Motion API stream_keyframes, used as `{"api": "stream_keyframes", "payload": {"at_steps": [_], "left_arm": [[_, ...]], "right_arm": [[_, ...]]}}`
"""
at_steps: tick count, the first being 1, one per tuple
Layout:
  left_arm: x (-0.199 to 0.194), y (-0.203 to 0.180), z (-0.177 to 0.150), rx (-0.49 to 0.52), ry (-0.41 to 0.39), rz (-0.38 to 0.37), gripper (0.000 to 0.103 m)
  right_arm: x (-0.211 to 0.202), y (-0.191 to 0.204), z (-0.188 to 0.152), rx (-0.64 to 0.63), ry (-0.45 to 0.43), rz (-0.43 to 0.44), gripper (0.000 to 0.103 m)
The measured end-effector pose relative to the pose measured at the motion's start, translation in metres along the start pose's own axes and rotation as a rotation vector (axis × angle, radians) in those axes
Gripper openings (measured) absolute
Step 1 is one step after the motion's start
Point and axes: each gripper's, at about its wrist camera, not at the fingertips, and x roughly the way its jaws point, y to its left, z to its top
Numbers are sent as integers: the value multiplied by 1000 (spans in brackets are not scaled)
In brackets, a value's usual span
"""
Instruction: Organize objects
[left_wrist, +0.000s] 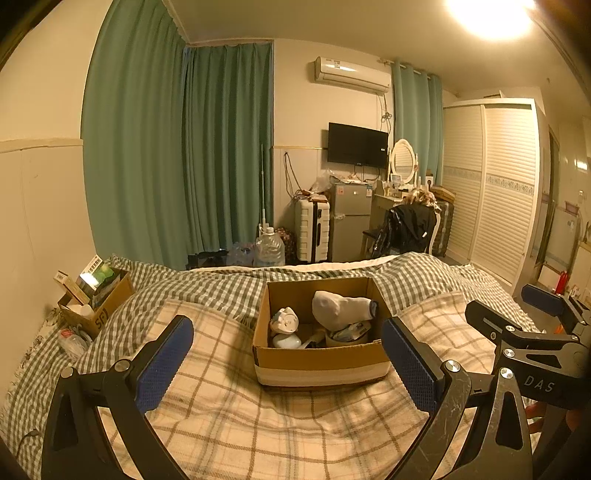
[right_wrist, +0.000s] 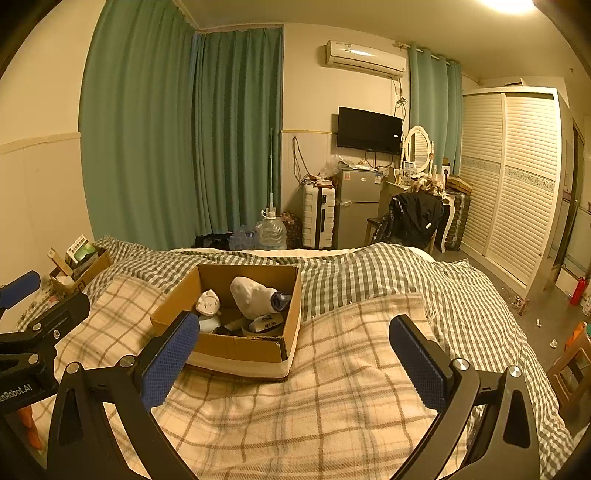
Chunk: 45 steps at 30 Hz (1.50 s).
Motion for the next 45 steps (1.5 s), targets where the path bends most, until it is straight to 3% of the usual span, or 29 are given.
{"api": "stream_keyframes", "payload": {"at_steps": [45], "left_arm": [[5, 3, -5, 34, 23, 20, 103]], "right_arm": [[3, 0, -5, 1, 12, -27, 102]]}}
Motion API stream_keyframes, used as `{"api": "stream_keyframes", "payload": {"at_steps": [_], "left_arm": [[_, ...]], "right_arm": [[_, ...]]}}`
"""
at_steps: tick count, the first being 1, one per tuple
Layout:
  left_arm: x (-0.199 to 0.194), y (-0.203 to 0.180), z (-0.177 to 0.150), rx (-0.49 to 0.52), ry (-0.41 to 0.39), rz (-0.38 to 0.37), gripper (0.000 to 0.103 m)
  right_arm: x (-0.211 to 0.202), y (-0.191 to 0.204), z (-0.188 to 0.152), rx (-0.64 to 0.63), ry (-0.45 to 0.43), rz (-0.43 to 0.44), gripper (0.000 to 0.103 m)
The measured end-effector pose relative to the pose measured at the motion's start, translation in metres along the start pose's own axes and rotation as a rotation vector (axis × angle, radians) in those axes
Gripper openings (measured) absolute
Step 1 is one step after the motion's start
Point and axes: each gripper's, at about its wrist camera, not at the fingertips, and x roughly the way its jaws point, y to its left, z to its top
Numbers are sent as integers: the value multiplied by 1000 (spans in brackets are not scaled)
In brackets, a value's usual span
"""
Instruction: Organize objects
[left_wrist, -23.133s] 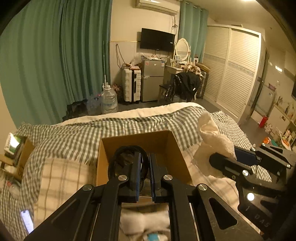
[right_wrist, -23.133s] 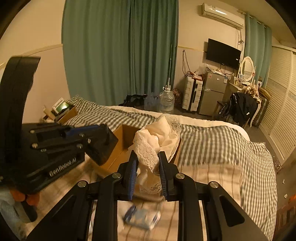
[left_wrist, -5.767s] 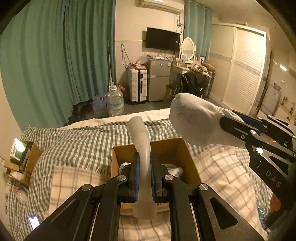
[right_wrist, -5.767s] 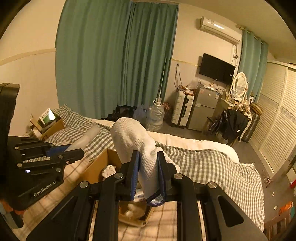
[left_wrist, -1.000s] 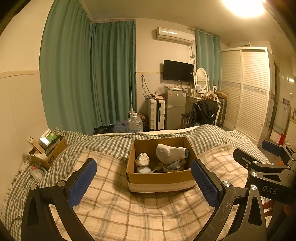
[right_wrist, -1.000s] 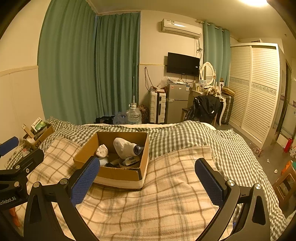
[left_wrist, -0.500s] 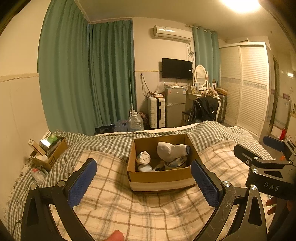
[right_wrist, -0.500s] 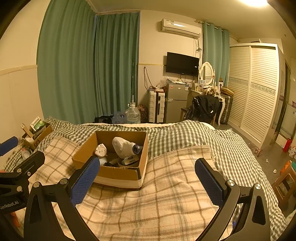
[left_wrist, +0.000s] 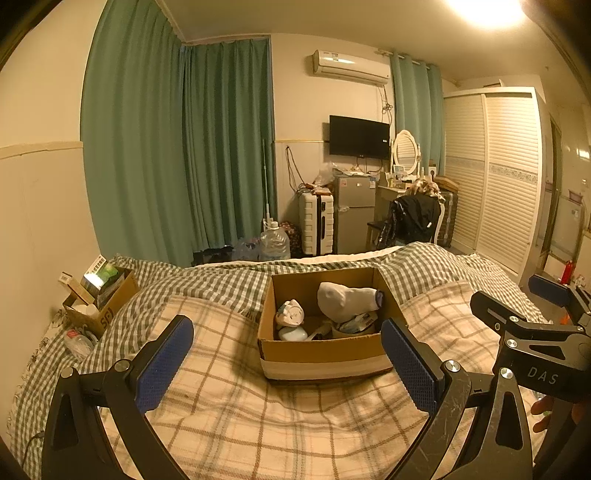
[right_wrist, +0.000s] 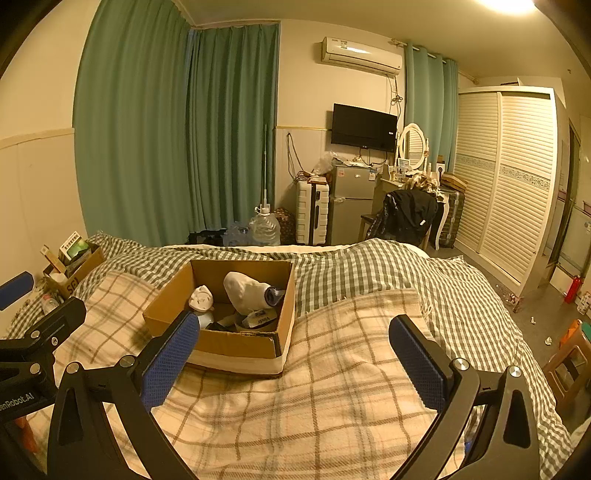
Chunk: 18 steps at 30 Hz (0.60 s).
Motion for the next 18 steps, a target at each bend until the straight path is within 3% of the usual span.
{"api": "stream_keyframes", "payload": {"at_steps": [18], "left_arm": [[-1, 7, 2, -43, 2, 24, 103]], "right_arm": [[2, 4, -3, -4, 6, -2, 102]]}}
